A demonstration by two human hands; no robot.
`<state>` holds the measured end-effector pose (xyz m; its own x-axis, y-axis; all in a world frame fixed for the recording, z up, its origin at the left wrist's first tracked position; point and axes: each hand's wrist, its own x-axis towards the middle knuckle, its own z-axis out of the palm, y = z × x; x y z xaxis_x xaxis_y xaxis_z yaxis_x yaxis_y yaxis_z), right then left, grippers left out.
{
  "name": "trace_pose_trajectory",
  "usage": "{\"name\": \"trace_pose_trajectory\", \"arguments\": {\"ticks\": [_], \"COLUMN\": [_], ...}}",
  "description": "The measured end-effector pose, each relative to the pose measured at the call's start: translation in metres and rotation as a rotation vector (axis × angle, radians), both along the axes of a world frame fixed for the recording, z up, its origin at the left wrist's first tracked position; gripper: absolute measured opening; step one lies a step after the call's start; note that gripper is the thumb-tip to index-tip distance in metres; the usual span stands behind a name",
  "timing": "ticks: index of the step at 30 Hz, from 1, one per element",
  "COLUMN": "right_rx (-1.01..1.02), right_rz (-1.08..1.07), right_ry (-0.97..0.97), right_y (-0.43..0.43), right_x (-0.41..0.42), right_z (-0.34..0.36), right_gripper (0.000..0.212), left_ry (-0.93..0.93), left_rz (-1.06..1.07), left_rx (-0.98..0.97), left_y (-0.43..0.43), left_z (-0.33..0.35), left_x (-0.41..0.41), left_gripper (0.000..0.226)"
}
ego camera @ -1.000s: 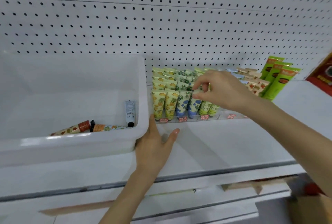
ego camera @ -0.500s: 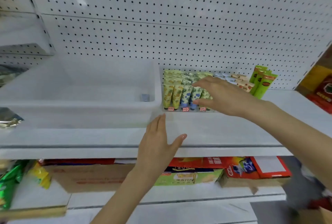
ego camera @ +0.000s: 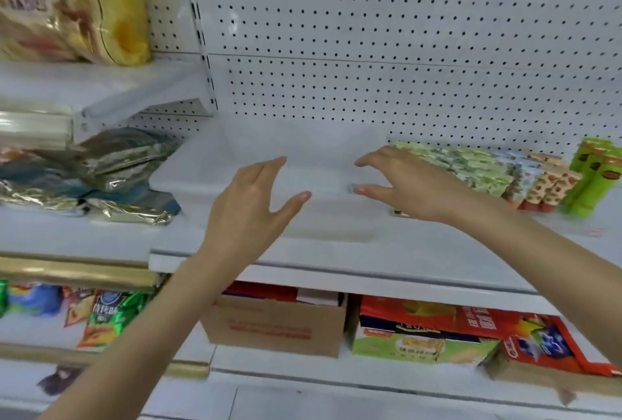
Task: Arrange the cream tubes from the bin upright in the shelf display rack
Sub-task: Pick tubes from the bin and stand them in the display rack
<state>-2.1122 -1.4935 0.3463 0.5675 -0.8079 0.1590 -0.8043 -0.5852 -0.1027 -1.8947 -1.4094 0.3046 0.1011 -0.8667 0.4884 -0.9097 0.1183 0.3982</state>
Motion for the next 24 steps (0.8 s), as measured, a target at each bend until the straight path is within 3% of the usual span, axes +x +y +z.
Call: {"name": "trace_pose_trajectory", "arguments": {"ticks": [12,18,21,24], "right_rx": [0.295,0.359,0.316,0.336], "right_rz": [-0.287,-0.458,-0.45,-0.347], "right_ry": [-0.057,-0.206,-0.279,-0.23], "right_y": [-0.123,-0.145,-0.139,-0.127], "right_x": [0.101,0.105,0.104,0.107], "right_z": [-0.051,-0.079,-0.08,-0.08], "right_gripper": [0.057,0.056,0.056,0.052], "left_ry": [-0.243,-0.184,-0.193,-0.172], "left_rz": [-0.054,-0.032,-0.038,-0.044], "left_rx": [0.215,0.398,0.427,0.396], "left_y": [-0.126,-0.151,-0.149,-0.139], "left_z": [-0.015,-0.027,-0.032,-0.034], "left_x": [0.168,0.201,0.199,0.199], "left_gripper": [0.09,0.098,0.103,0.113]}}
